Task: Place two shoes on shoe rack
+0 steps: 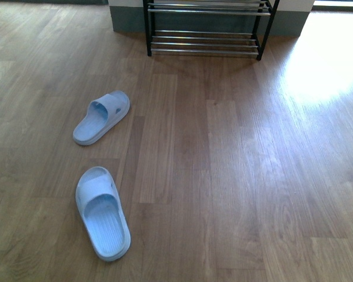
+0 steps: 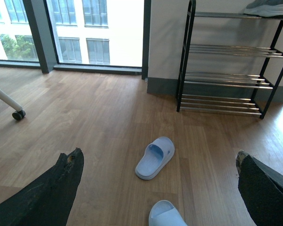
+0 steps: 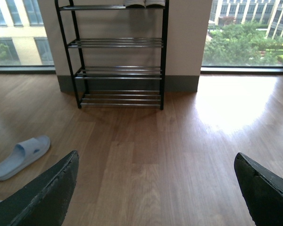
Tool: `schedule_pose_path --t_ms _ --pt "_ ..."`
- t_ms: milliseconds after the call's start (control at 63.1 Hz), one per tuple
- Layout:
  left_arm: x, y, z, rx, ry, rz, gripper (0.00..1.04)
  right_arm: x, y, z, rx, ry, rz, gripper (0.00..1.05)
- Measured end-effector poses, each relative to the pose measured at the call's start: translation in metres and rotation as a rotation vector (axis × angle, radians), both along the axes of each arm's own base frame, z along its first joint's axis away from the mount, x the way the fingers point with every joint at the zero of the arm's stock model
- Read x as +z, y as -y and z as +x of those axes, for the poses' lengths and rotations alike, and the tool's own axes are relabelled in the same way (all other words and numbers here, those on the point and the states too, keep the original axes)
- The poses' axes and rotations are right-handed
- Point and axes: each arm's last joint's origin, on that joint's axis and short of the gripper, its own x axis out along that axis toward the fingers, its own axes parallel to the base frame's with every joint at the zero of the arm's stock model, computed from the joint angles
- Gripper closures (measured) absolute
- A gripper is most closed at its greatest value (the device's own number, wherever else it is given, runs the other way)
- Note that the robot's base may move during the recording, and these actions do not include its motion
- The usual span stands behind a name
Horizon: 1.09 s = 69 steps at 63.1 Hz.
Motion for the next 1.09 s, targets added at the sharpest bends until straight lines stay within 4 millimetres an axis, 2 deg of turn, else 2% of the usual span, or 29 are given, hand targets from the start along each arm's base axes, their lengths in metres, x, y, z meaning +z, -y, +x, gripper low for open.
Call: schedule_pose_path --t_ms 460,507,555,602,634,729,776,872,998,1093 --pt "0.000 0.000 0.000 0.003 0.000 0.000 0.09 0.000 0.000 0.000 0.004 -0.001 0.000 0.09" --pt "-0.001 -0.001 0.001 0.099 -0.087 -0.037 0.09 0.000 0.000 0.000 0.004 -0.001 0.000 0.09" --pt "-0.002 0.001 0.003 0.235 -0.258 -0.106 0.09 0.000 0.000 0.000 0.002 -0.001 0.000 0.09" --pt "0.000 0.000 0.012 0.366 -0.353 -0.155 0.09 0.000 0.000 0.000 0.003 -0.001 0.000 0.09" --pt "0.000 0.001 0.019 0.392 -0.389 -0.216 0.09 0.000 0.000 0.000 0.003 -0.001 0.000 0.09" --pt "0.001 0.005 0.048 0.395 -0.473 -0.346 0.09 0.000 0.000 0.000 0.003 -0.001 0.000 0.09" --pt "-0.005 0.010 0.066 0.383 -0.541 -0.388 0.09 0.000 0.000 0.000 0.003 -0.001 0.000 0.09" --pt "-0.029 0.023 0.097 0.361 -0.715 -0.370 0.09 0.000 0.000 0.000 0.003 -0.001 0.000 0.09" --pt "-0.069 0.043 0.124 0.302 -0.940 -0.269 0.09 0.000 0.000 0.000 0.003 -0.001 0.000 0.09" --pt "-0.090 0.057 0.145 0.246 -1.035 -0.183 0.09 0.000 0.000 0.000 0.003 -0.001 0.000 0.09"
